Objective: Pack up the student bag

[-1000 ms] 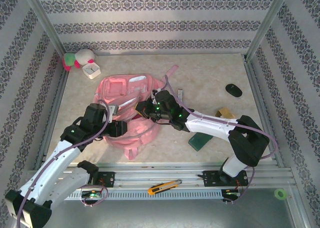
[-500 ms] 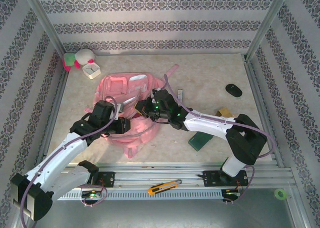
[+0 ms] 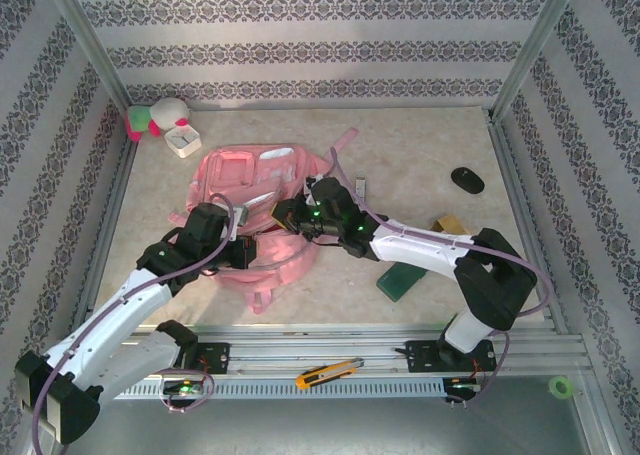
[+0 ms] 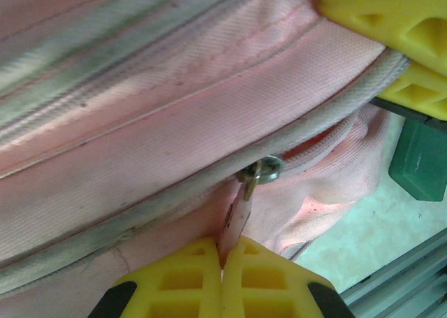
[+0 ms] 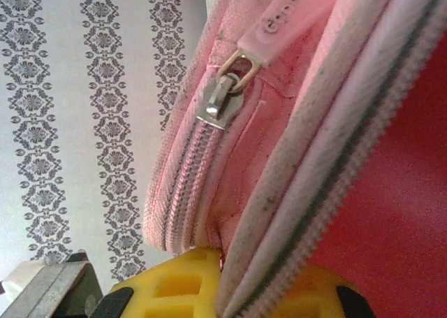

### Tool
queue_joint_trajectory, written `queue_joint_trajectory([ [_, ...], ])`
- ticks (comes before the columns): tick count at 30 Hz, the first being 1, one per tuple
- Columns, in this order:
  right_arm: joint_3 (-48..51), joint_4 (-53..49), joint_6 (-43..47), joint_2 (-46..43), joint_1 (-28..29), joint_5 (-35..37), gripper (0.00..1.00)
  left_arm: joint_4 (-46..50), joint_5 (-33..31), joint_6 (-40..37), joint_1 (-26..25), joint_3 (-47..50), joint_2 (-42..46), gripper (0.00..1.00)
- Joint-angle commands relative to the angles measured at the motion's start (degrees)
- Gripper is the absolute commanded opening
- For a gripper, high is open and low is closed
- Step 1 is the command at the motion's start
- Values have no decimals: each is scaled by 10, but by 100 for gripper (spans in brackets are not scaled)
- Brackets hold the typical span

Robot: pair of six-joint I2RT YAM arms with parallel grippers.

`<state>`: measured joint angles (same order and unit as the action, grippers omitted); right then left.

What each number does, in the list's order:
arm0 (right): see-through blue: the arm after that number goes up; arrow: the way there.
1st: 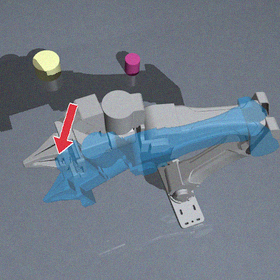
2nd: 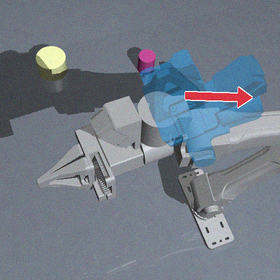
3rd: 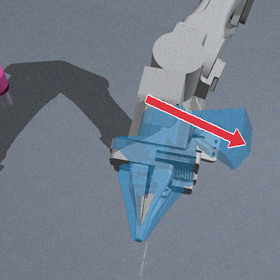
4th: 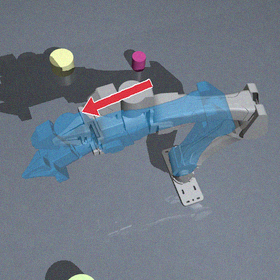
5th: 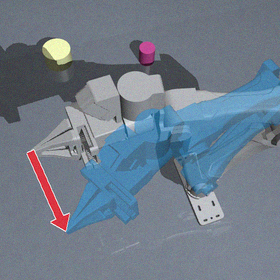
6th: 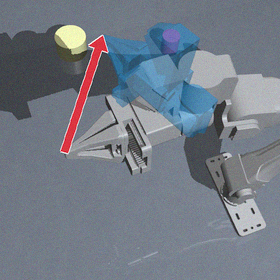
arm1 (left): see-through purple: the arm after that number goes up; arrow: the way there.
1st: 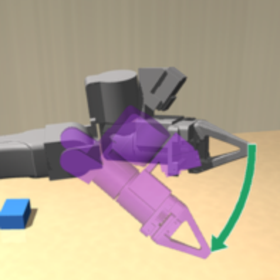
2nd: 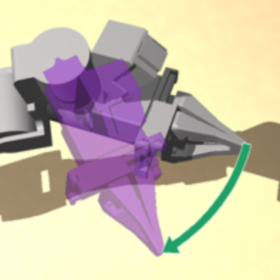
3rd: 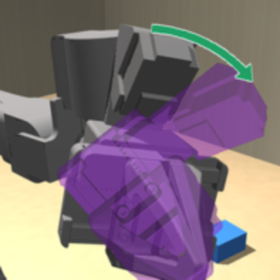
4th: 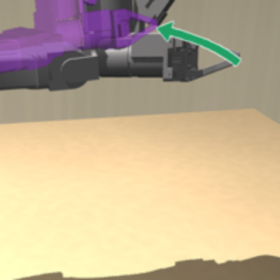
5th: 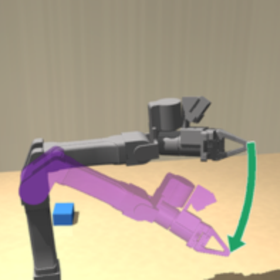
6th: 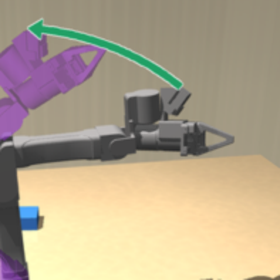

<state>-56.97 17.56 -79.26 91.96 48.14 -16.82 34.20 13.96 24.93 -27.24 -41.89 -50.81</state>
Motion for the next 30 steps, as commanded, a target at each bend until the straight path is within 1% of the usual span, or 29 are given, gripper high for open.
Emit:
queue_joint_trajectory([
  [1,20,9,44,-70,-33,-50,0,32,-59,-26,24,5,21,0],
  [5,27,-15,71,-92,-78,-127,0,44,-52,-58,48,10,39,0],
  [8,27,-17,78,-92,-111,-190,0,53,-48,-83,63,5,41,0],
  [10,22,-19,78,-93,-121,-211,0,51,-37,-98,70,0,40,0],
  [14,10,-16,76,-91,-146,-260,0,53,-38,-104,85,5,30,0],
  [16,1,-28,78,-100,-154,-258,0,42,8,-107,87,6,28,0],
  [17,-5,-36,82,-102,-153,-255,0,28,39,-102,87,8,29,6],
  [19,-14,-46,81,-99,-148,-248,0,-31,129,-58,87,24,38,27],
  [20,-15,-46,79,-97,-144,-244,0,-62,162,-28,86,34,43,33],
  [21,-16,-46,75,-96,-138,-233,0,-92,181,7,79,41,48,36],
  [23,-14,-45,64,-96,-124,-203,0,-112,179,36,50,40,56,41],
  [26,-11,-41,50,-94,-105,-163,0,-81,116,38,-9,20,51,47],
  [28,-12,-37,43,-93,-97,-145,0,-60,80,37,-33,9,35,49],
  [30,-16,-37,42,-93,-91,-137,0,-59,60,40,-39,8,19,49],
])
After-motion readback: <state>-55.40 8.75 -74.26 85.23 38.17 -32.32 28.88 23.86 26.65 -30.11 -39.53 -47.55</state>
